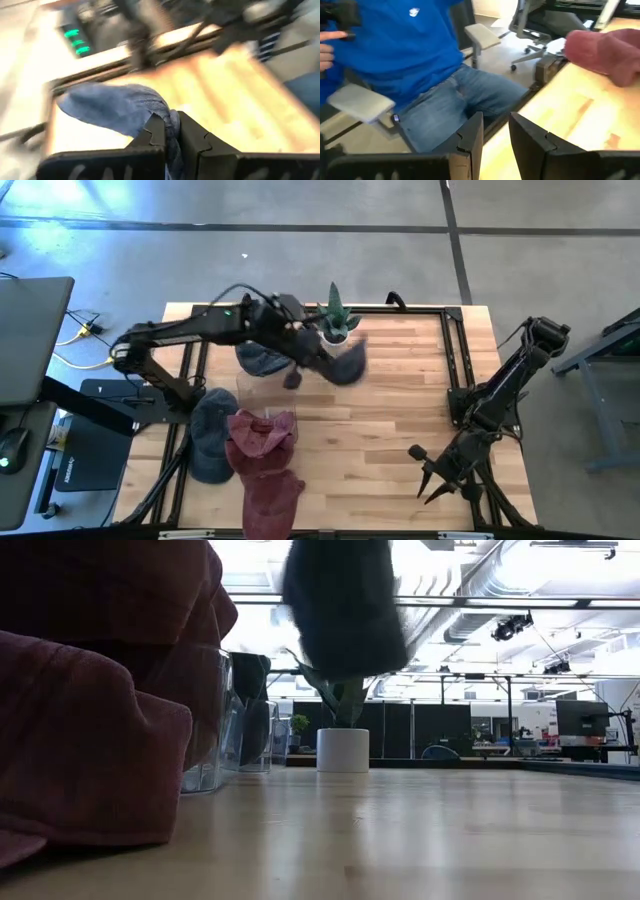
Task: Pick & Place hat
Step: Put the right blue cap into the top transparent bin
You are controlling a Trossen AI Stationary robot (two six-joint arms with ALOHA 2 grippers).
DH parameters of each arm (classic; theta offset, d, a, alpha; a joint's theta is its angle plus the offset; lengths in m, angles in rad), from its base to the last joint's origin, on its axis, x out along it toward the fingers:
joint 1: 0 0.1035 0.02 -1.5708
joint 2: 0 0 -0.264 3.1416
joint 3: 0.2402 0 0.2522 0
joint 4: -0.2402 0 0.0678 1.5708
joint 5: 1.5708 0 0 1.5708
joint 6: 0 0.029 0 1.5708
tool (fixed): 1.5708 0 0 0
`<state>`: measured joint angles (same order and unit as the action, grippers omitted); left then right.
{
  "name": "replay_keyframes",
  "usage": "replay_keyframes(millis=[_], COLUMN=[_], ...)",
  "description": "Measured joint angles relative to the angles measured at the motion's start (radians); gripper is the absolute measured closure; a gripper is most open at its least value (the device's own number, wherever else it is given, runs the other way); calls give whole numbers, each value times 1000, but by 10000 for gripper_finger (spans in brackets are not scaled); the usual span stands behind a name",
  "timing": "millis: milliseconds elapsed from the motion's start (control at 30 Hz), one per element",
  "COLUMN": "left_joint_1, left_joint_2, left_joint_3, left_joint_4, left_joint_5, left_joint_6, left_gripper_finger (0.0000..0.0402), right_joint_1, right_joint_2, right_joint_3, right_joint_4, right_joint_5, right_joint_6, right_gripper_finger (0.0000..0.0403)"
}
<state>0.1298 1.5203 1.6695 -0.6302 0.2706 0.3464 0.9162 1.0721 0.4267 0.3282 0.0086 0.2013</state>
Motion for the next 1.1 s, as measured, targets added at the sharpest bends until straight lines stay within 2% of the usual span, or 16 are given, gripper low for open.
replay_keyframes(millis=[100,333,500,767,933,1100], left_joint_1=[35,117,173,256,321,379], left_joint_2=[-45,-144,-164,-168,-169,-169], left_joint_3=[2,0,0,1,1,1], left_joint_4=[-21,-93,-97,-84,-121,-240], left_joint_5=[-119,-311,-407,-585,-640,-649], left_joint_6=[68,189,279,512,603,581], left_gripper_finger=[395,395,395,395,395,397], right_joint_1=[0,-7,-31,-87,-125,-159], right_joint_2=[0,0,0,0,0,0], right_joint_3=[0,0,0,0,0,0], right_joint_4=[-6,-16,-18,-26,-51,-65], right_joint_5=[45,165,173,173,172,143], right_joint_6=[0,-1,-1,-1,-1,-1], right_gripper_finger=[313,313,313,313,313,313])
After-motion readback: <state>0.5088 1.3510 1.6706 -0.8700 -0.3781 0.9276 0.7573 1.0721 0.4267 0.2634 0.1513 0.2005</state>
